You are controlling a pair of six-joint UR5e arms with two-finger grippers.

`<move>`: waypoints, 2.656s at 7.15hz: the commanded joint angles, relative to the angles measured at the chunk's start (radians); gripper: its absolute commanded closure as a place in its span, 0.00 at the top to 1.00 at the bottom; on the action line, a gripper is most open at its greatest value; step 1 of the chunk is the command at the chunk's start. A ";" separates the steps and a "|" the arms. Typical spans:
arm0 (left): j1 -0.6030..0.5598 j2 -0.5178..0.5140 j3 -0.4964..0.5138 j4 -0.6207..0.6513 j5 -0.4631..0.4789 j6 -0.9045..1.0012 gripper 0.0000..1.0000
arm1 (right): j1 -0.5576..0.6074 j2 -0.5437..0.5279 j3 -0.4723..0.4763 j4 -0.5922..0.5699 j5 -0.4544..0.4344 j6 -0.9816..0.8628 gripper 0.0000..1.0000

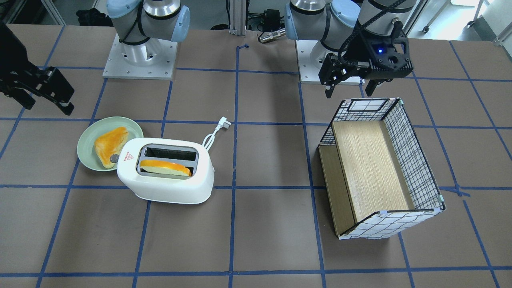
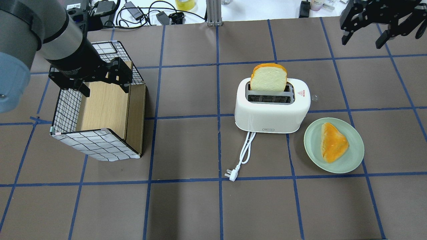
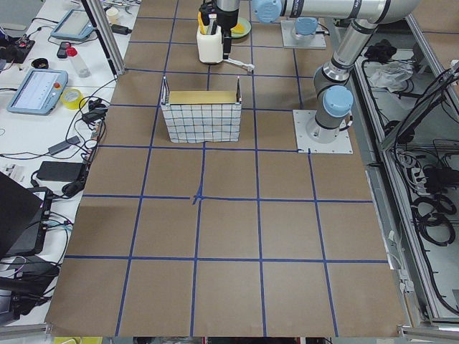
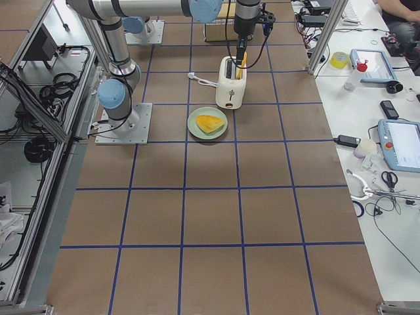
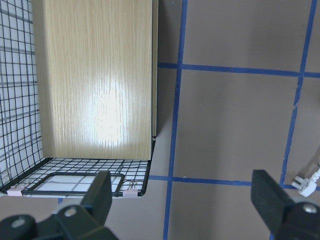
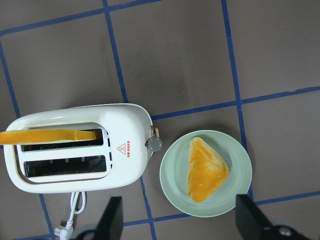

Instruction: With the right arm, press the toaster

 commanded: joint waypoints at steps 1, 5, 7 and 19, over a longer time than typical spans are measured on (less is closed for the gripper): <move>0.000 0.000 0.000 0.000 0.000 0.000 1.00 | 0.090 0.006 -0.001 -0.030 -0.007 0.115 1.00; 0.000 0.000 0.000 0.000 0.000 0.000 1.00 | 0.129 0.015 -0.001 -0.043 0.007 0.127 1.00; 0.000 0.000 0.000 0.000 0.000 0.000 1.00 | 0.162 0.024 -0.001 -0.044 0.005 0.131 1.00; 0.000 -0.001 0.000 0.000 0.000 0.000 1.00 | 0.150 0.000 0.045 -0.060 -0.013 -0.011 1.00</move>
